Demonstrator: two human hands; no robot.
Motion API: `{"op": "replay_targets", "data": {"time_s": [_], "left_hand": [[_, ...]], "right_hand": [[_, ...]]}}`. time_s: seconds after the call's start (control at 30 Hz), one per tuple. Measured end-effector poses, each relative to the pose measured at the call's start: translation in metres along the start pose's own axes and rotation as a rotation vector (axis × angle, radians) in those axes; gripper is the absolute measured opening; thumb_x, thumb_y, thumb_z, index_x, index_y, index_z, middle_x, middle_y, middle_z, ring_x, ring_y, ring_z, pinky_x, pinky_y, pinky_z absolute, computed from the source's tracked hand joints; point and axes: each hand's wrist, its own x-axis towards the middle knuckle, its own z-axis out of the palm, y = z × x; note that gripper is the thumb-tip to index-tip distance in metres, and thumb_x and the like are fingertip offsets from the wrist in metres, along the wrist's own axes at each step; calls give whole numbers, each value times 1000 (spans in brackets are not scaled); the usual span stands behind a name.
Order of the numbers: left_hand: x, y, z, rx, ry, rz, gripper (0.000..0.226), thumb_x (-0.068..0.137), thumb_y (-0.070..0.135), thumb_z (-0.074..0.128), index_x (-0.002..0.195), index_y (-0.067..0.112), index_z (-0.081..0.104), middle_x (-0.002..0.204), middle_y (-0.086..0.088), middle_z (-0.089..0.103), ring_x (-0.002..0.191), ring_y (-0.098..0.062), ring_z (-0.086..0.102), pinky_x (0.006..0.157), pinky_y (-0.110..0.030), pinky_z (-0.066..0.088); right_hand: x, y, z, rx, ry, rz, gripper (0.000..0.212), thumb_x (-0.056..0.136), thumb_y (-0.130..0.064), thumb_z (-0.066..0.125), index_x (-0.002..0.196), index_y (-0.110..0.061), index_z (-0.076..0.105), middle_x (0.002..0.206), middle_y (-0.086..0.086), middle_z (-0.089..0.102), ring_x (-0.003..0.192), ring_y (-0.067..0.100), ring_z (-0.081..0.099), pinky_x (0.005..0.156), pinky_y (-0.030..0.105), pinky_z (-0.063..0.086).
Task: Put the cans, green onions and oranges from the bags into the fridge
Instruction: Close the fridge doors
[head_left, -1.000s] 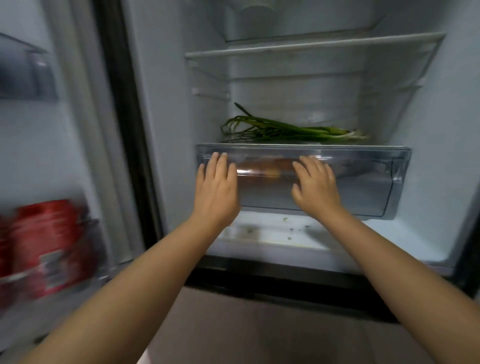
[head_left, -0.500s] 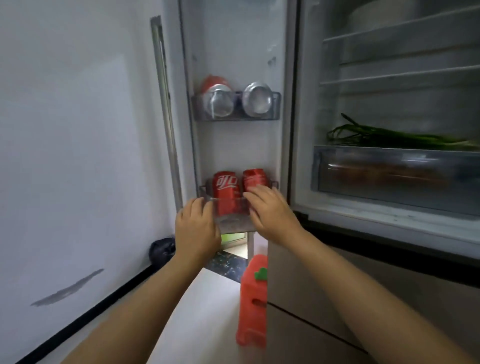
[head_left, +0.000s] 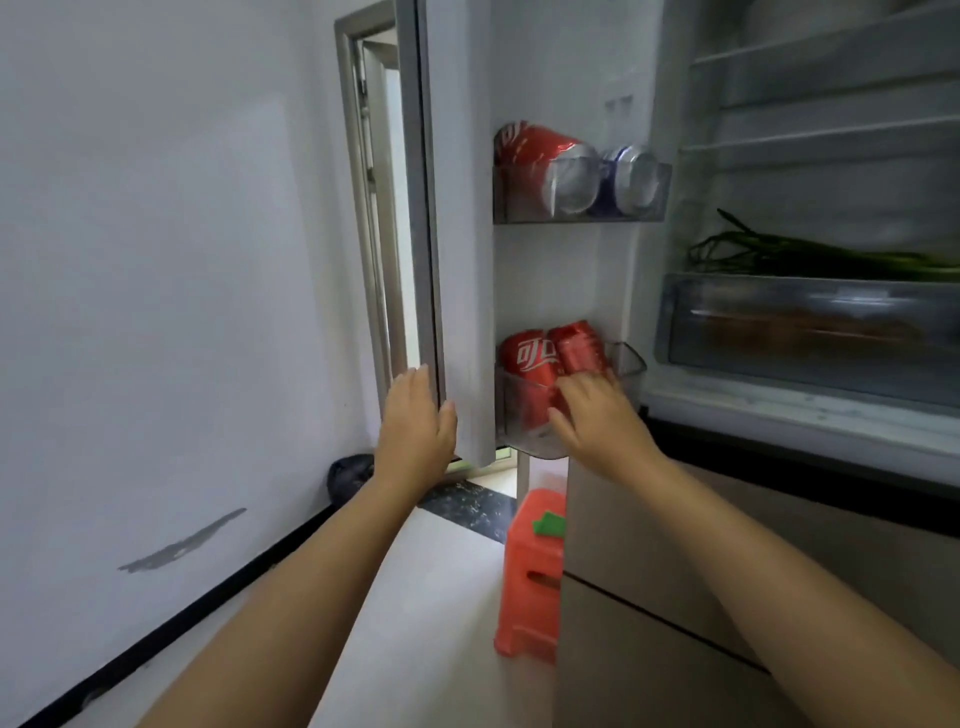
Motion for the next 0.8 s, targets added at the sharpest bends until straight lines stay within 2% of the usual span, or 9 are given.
{"op": "replay_targets", "data": {"time_s": [0.07,0.17,0.27,0.33,0.4,0.47,0.57,0.7,0.8], "left_hand": [[0,17,8,-42,-30,-16,52,99,19,39,145,-1,25,152,-20,26,142,-31,22,117,-34,16],[-5,47,24,-141,-54,-72,66,99,32,38,150,6,6,158,-16,6,148,-29,5,120,-37,9],[-20,81,40,-207,-26,-56,78,94,44,44,151,7,5,157,-20,4,147,-33,8,119,-42,15],[-33,103,49,-240,13,-50,84,86,52,41,150,5,14,154,-22,15,143,-35,18,116,-44,20],[-48,123,58,-268,45,-12,83,82,52,40,147,3,23,148,-23,27,136,-37,29,112,-46,26],[-60,142,69,-299,34,74,73,88,40,50,146,2,26,145,-23,31,134,-37,31,111,-45,27],[-74,173,90,-300,-44,210,66,91,26,56,146,6,26,151,-19,25,140,-32,24,116,-40,22],[-79,214,123,-301,-185,378,65,92,24,54,148,9,23,157,-14,15,146,-27,14,119,-36,15],[-72,249,147,-212,-328,476,68,94,24,49,150,9,13,159,-14,5,148,-28,5,119,-35,13]], "right_hand": [[-18,23,-13,-44,-11,6,42,75,-26,43,90,7,65,87,27,68,80,41,68,80,57,50],[-42,56,-38,-162,-86,48,48,73,-26,42,95,9,66,92,28,70,81,44,69,69,60,51],[-74,86,-56,-242,-61,85,52,75,-27,40,104,10,64,102,30,68,92,48,66,72,63,49],[-95,102,-72,-223,-13,131,58,79,-29,36,115,10,59,116,30,62,108,48,59,88,60,42],[-115,110,-91,-208,-6,192,64,82,-35,29,127,6,50,132,27,51,126,44,44,104,49,25],[-132,119,-108,-208,61,218,66,83,-38,25,130,3,47,139,23,45,133,40,36,107,44,17],[-153,134,-134,-233,91,291,65,84,-38,24,131,0,48,141,20,44,136,36,33,110,47,19],[-188,156,-170,-367,180,325,52,84,-28,36,119,5,58,126,26,57,123,44,48,101,55,30],[-219,180,-208,-510,304,395,44,81,-22,42,110,5,61,117,28,62,116,42,54,96,59,37]]}}
